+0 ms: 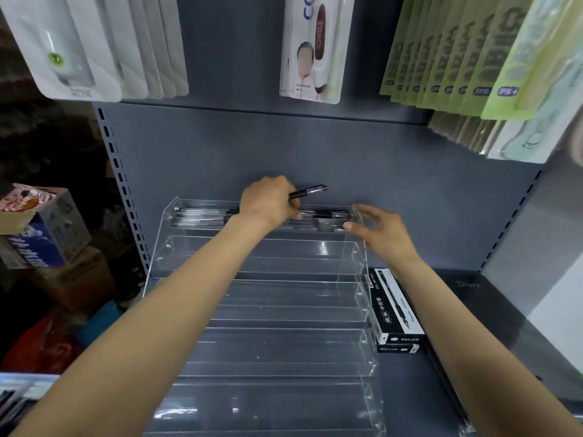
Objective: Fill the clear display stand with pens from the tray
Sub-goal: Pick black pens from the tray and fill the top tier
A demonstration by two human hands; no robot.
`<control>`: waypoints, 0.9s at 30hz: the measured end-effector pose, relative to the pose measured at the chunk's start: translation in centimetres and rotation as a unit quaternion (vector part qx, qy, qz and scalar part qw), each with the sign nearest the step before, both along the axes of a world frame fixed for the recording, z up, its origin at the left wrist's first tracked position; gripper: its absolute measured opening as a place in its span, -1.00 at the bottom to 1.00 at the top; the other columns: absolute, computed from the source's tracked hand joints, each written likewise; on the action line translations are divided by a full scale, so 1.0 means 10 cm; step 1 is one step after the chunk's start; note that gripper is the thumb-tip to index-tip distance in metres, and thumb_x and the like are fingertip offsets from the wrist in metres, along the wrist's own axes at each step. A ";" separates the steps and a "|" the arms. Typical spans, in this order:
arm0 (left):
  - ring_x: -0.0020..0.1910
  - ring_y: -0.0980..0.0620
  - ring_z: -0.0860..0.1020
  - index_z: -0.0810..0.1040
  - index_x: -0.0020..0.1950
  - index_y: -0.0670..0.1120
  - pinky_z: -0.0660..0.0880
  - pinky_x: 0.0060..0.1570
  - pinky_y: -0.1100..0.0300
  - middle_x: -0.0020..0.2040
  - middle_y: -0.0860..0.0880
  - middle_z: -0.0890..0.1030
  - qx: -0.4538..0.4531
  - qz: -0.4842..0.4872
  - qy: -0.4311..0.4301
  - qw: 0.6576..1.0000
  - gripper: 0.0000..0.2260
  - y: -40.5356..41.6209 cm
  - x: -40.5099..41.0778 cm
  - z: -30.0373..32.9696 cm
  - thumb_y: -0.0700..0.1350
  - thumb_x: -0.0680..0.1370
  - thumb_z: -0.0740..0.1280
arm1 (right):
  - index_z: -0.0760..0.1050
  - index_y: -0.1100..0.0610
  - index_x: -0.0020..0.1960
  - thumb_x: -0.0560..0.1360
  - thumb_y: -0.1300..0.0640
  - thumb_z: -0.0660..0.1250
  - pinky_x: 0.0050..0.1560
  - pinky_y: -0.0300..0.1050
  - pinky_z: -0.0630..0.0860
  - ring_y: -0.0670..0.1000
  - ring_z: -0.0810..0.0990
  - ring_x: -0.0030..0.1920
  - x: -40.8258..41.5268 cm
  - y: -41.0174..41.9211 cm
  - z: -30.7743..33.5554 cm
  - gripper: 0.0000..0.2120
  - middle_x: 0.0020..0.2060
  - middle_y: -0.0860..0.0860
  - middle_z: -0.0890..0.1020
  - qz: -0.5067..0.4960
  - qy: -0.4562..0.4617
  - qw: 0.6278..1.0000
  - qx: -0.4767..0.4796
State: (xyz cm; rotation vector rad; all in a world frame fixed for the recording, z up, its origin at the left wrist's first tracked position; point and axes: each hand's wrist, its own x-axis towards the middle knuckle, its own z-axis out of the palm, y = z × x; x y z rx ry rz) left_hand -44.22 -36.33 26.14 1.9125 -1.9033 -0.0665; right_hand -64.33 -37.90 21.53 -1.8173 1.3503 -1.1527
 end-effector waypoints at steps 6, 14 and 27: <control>-0.10 -0.04 0.52 0.51 -0.01 -0.01 0.32 -0.23 0.17 -0.11 0.02 0.56 -0.078 -0.027 -0.060 0.995 -0.70 0.06 -0.02 -0.05 0.20 0.55 0.19 | 0.45 0.13 0.32 0.44 0.12 0.42 0.30 -0.16 0.37 -0.03 0.47 0.29 0.01 0.00 -0.02 -0.53 0.25 0.01 0.55 -0.005 0.007 1.000 -0.009; -0.03 -0.03 0.43 0.47 0.28 -0.10 0.35 0.06 0.22 0.00 -0.05 0.36 -0.049 -0.179 0.017 0.982 -0.74 -0.02 -0.07 -0.10 -0.21 0.61 0.17 | 0.46 0.12 0.31 0.45 0.12 0.42 0.30 -0.18 0.36 -0.04 0.46 0.29 0.02 0.03 -0.02 -0.56 0.23 0.00 0.55 -0.014 0.004 1.000 -0.008; -0.02 -0.02 0.58 0.65 0.01 -0.10 0.53 0.06 0.06 -0.03 -0.07 0.65 -0.026 -0.120 0.037 0.992 -0.85 -0.19 -0.18 -0.08 -0.17 0.45 0.44 | 0.43 0.12 0.35 0.44 0.10 0.43 0.18 -0.35 0.28 -0.04 0.44 0.32 0.00 0.02 -0.02 -0.50 0.27 0.02 0.53 -0.012 0.011 1.000 0.003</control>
